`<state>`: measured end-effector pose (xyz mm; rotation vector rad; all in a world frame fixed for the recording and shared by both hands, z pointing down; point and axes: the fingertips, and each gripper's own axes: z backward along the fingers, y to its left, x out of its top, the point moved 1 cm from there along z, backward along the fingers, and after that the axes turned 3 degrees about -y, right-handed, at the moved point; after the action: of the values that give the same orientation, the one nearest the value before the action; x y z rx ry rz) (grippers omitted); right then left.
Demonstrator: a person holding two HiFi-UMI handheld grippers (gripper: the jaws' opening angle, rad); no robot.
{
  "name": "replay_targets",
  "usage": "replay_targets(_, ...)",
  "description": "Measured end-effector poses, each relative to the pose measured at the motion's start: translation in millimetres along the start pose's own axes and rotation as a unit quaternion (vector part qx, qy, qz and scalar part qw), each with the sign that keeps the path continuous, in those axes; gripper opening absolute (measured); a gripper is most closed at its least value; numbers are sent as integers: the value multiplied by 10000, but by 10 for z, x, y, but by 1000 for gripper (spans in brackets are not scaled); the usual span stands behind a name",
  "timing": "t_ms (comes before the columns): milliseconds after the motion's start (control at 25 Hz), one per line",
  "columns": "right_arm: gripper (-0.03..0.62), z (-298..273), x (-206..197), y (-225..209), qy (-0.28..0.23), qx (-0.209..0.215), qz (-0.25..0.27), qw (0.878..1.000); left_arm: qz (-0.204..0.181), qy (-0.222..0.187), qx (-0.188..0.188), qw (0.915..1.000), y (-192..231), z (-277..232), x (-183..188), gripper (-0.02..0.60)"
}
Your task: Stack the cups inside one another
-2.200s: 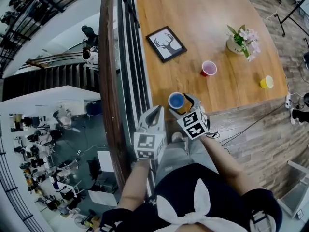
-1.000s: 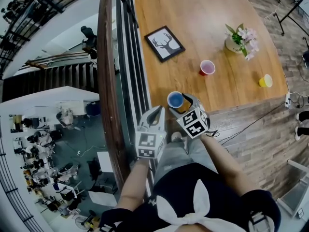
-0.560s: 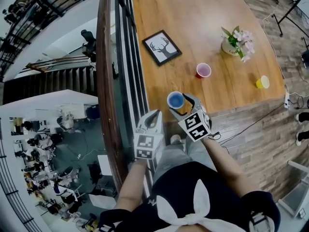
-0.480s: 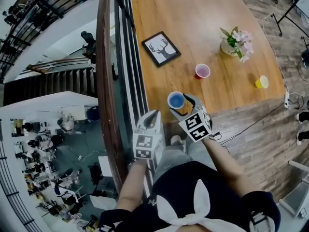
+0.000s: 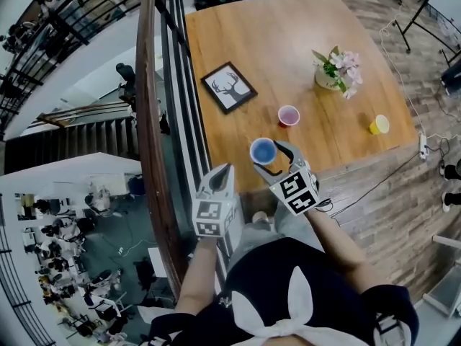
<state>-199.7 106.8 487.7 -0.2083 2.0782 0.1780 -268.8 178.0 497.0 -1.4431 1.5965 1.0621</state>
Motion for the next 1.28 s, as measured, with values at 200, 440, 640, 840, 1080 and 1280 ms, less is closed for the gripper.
replay_targets(200, 324, 167, 131, -188, -205, -176, -53, 9996, -28, -81, -67, 9999, -66, -139, 158, 15)
replay_targets(440, 324, 355, 232, -392, -376, -324, -46, 9988, -170, -137, -195, 9996, -199, -325, 352, 15)
replay_targets(640, 324, 487, 191, -617, -428, -488, -129, 9978, -308, -150, -400, 9986, -364, -541, 471, 15)
replay_targets(840, 324, 593, 96, -838, -426, -660, -248, 9966, -413, -125, -622, 9971, -553, -756, 570, 15)
replay_targets(1080, 324, 703, -8, -1086, -401, -824, -402, 9950, -517, -101, -836, 9951, -758, -979, 660, 15)
replay_targets(1280, 324, 798, -96, -1280, -405, -945, -544, 9932, -572, -82, -941, 9939, -890, -1129, 695, 15)
